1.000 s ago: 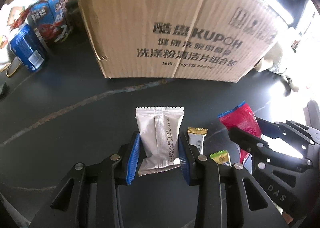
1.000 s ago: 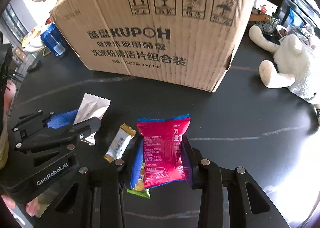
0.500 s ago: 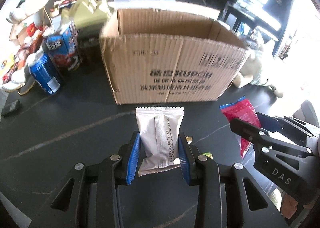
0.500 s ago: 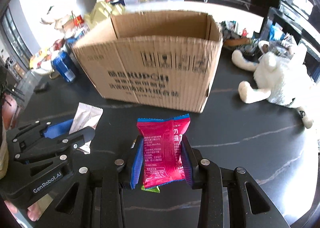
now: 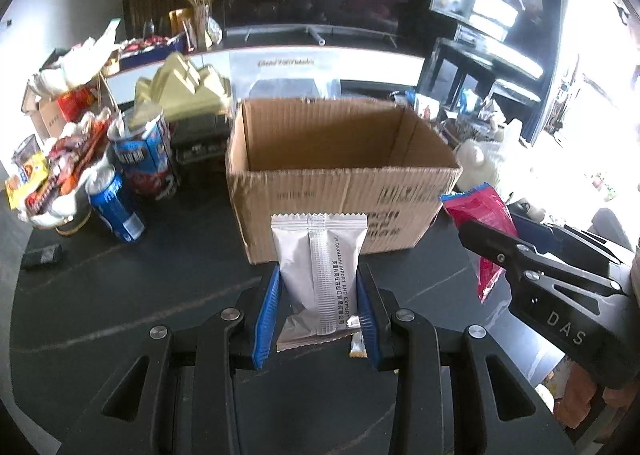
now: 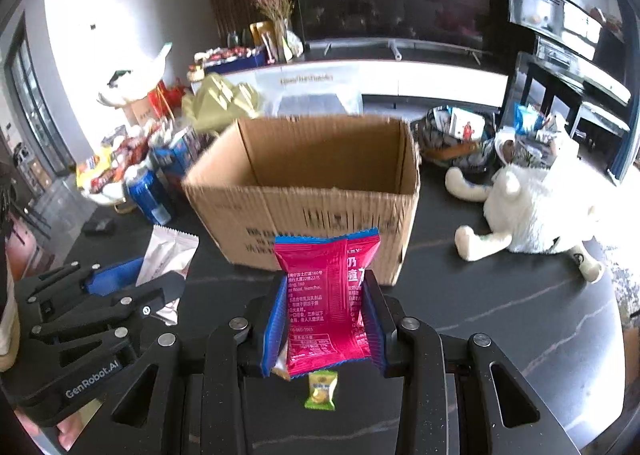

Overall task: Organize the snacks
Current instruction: 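Carry the white sachet with the left tool while the right tool carries the red pack to the box, then open both tools over the box to drop the sachet and red pack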

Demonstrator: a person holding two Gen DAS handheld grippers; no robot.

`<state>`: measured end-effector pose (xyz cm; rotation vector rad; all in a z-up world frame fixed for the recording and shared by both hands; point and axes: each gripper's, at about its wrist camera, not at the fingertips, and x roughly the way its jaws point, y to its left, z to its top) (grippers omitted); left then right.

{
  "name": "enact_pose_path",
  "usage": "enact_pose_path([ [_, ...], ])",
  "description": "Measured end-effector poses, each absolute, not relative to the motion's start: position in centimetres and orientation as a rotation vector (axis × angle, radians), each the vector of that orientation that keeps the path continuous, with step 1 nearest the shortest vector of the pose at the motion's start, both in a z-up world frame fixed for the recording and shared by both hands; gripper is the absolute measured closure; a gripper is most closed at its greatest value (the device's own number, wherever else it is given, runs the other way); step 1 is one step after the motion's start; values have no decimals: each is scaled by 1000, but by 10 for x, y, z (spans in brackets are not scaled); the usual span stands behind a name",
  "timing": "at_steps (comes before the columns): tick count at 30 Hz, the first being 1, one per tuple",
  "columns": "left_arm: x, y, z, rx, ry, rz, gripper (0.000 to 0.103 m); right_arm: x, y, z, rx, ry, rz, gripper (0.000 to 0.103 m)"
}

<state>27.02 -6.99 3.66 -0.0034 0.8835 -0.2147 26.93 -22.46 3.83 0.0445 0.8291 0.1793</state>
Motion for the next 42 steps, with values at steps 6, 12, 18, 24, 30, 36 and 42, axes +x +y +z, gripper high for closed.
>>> enact_pose_path([
  [6, 275, -69, 59, 16, 830, -209, 67, 275, -225, 57, 53, 781, 165, 67],
  [12, 283, -69, 78, 32, 792, -205, 67, 285, -223, 70, 59, 761, 174, 67],
  [18, 299, -69, 88, 41, 774, -208, 67, 301, -222, 80, 81, 749, 204, 67],
  [24, 319, -68, 91, 36, 755, -220, 67, 319, -221, 83, 82, 729, 202, 66],
  [30, 346, -70, 84, 40, 761, -224, 67, 343, -218, 75, 78, 729, 204, 66],
  [36, 375, -69, 68, 31, 784, -226, 67, 368, -215, 62, 62, 740, 200, 66],
  [42, 403, -68, 51, 32, 813, -198, 61, 388, -214, 49, 43, 747, 170, 60],
])
